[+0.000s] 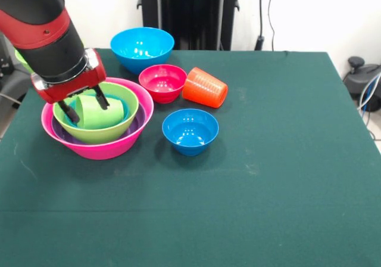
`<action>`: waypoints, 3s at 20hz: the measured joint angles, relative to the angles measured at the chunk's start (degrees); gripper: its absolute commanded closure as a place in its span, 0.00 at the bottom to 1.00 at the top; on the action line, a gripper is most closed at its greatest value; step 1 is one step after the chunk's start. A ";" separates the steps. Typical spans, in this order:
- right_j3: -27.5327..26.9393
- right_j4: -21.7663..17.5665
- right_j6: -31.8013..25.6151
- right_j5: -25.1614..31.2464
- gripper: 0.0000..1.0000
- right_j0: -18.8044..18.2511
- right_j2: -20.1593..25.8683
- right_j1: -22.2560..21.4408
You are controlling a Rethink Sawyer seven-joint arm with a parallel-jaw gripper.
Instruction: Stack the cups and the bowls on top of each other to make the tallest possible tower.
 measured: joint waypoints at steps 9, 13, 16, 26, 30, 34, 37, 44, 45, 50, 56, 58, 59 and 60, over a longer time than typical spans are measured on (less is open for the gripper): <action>-1.63 -0.99 0.00 0.00 0.00 0.02 -0.05 -1.03; -1.74 -2.13 0.00 0.01 0.00 0.02 -0.12 -1.33; -1.73 -2.96 0.00 0.01 0.00 0.03 -0.50 -1.79; -1.73 -4.23 0.00 0.00 0.00 0.07 -2.05 -2.04; -1.73 -4.31 0.00 0.00 0.00 0.16 -2.59 -1.97; -1.72 -4.31 0.00 0.00 0.00 0.19 -2.97 -1.92; -1.59 -4.29 0.00 0.00 0.00 0.19 -3.33 -1.92; -0.05 -4.28 0.00 0.00 0.00 0.19 -4.74 -2.34; 0.24 -4.27 0.00 -0.01 0.00 0.19 -4.88 -2.42; 2.26 -4.15 0.00 0.00 0.00 0.18 -5.43 -3.24; 6.63 -3.25 0.00 -0.01 0.00 -0.08 -5.94 -5.83; 8.13 -2.77 0.00 -0.02 0.00 -0.15 -6.06 -6.67; 8.54 -2.65 0.00 -0.01 0.00 -0.17 -6.09 -6.82; 8.88 -2.51 0.00 -0.01 0.00 -0.16 -6.12 -6.91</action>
